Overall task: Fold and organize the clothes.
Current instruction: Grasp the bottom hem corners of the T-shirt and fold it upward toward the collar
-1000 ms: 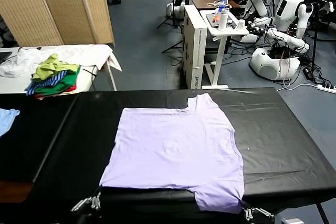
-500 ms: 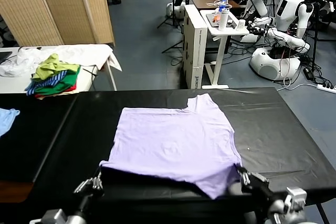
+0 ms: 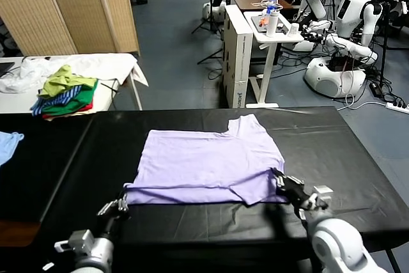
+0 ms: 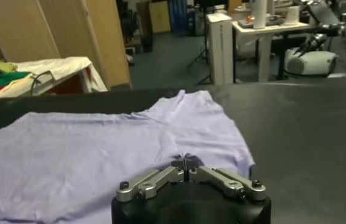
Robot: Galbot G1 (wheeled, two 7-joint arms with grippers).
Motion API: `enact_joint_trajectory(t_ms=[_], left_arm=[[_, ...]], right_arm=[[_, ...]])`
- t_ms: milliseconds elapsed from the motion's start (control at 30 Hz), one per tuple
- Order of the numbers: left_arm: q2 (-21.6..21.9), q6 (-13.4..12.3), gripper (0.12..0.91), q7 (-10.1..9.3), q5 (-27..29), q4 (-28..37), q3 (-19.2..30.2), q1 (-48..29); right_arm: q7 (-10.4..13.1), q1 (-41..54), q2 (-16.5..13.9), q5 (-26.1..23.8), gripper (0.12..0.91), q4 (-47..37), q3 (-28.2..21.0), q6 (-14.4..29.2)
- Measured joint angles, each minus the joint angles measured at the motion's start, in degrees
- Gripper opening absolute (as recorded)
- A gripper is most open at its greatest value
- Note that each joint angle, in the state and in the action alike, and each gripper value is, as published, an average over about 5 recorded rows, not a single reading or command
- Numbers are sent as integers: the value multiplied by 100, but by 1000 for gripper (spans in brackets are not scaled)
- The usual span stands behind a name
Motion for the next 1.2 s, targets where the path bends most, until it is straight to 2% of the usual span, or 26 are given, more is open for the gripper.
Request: enact_joint_trajectory(t_ms=[333,400,467,567,733,833,933,1033,1200], left_arm=[[0,9,146,-24,-10,215,12,-145],[-11,19,146,-24,-12,223,21,-166],[-25,24,158,-24,-13,217,29,-181],[-52,20,265,-29,-11,174,29,-180],[-67,45,547,-59,0,16,-1,-93],[-87,71,737,-60,8,-104,-39,0],[-117,92,867,-38,9,-213,-57,126],[-135,105,902,-23,10,-261,-55,251],[-142,125,907,-33,6,-264,-65,334]], right_arm=[[21,12,30,11,144,-72,89,-67],[-50,-14,21,23,186,-36,127,-148],[-144,-57,-2,35,283,32,174,-237],[-258,-180,-69,41,482,207,277,-322],[-334,-580,-236,52,789,630,553,-392],[-402,-917,-335,86,886,873,796,-386],[-496,-1286,-427,122,904,1026,1083,-339],[-551,-1599,-477,129,906,1088,1317,-293],[-572,-1946,-480,125,873,1154,1515,-262]])
